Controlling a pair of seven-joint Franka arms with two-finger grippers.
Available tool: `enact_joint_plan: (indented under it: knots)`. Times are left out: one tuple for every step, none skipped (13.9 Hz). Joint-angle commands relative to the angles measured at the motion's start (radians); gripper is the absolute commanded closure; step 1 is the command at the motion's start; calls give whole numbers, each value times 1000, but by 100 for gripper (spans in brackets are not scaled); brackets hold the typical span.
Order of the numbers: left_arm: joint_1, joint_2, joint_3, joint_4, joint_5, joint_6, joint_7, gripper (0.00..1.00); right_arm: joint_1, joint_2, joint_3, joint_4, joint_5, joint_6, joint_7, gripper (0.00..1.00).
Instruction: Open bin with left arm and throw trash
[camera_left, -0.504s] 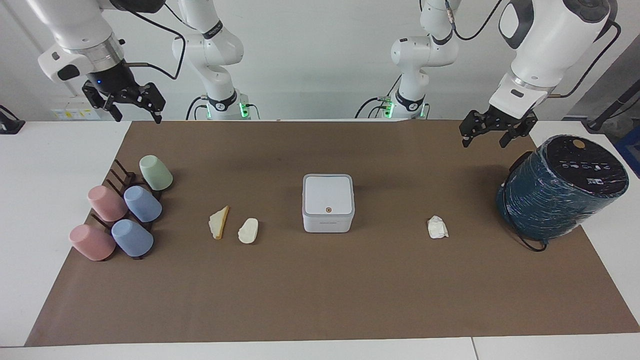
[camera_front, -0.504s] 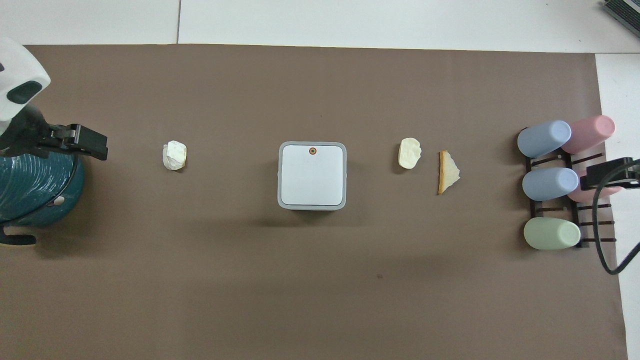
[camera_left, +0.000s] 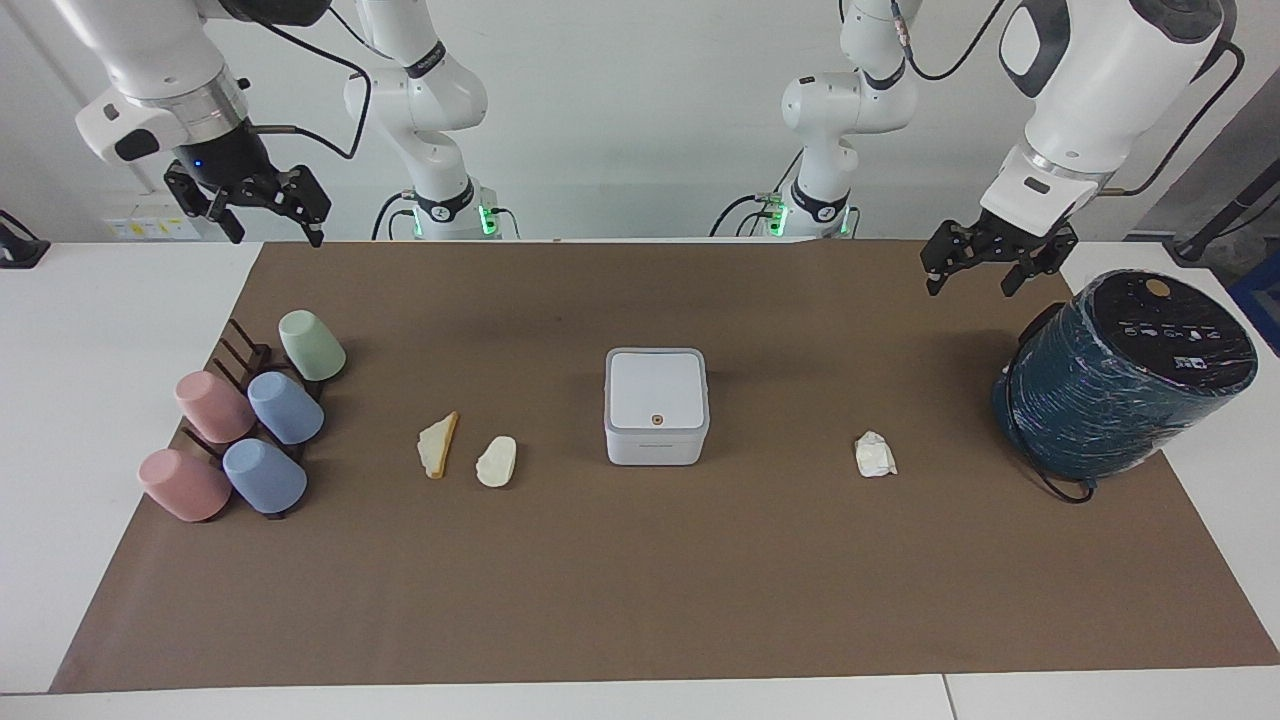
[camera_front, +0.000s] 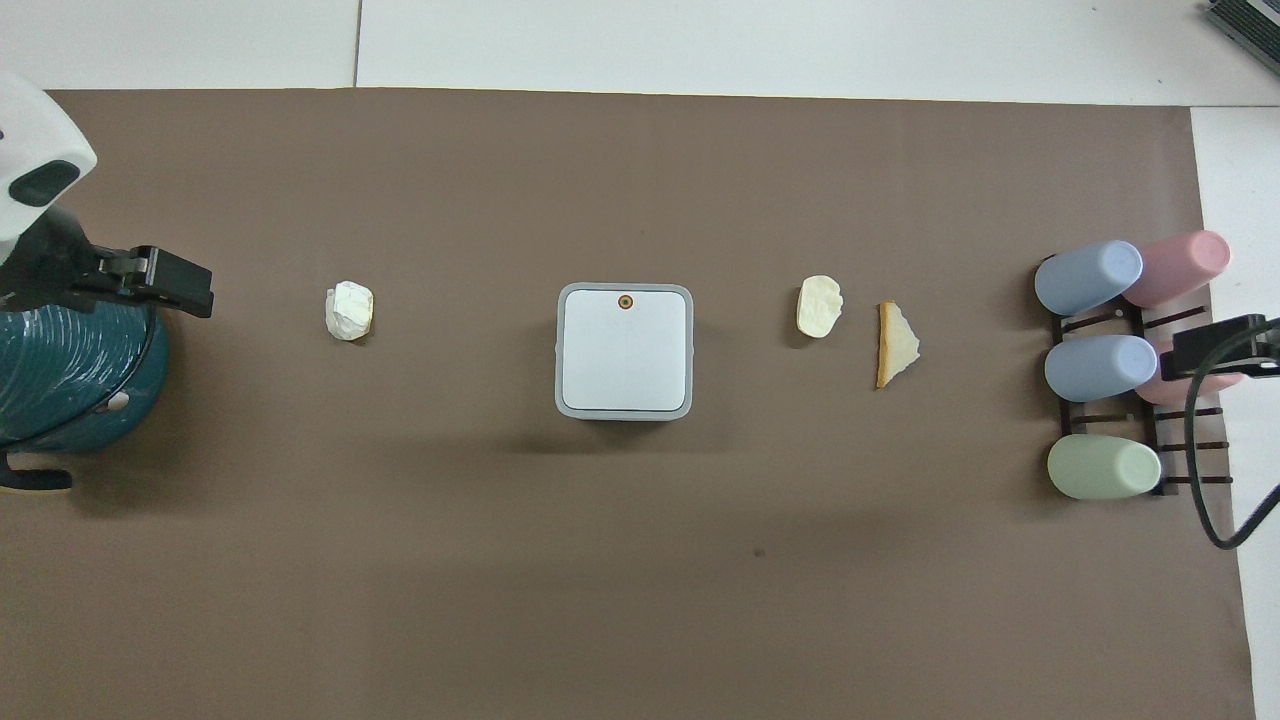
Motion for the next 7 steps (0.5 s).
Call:
enact_joint_plan:
  knots:
    - [-3, -26, 4, -31, -9, 18, 16, 0, -7, -14, 3, -8, 18, -7, -14, 0]
    - [-3, -26, 4, -31, -7, 18, 13, 0, -7, -12, 3, -8, 17, -7, -14, 0]
    - [1, -26, 4, -33, -9, 14, 13, 0, -7, -14, 3, -8, 17, -7, -14, 0]
    - [7, -26, 4, -31, -7, 12, 13, 0, -7, -12, 3, -8, 18, -7, -14, 0]
    - [9, -26, 4, -31, -9, 14, 15, 0, -7, -14, 3, -8, 18, -7, -14, 0]
    - [9, -26, 6, -31, -9, 12, 12, 0, -7, -14, 3, -8, 18, -7, -14, 0]
    - [9, -26, 4, -33, -9, 12, 9, 0, -7, -14, 3, -6, 17, -7, -14, 0]
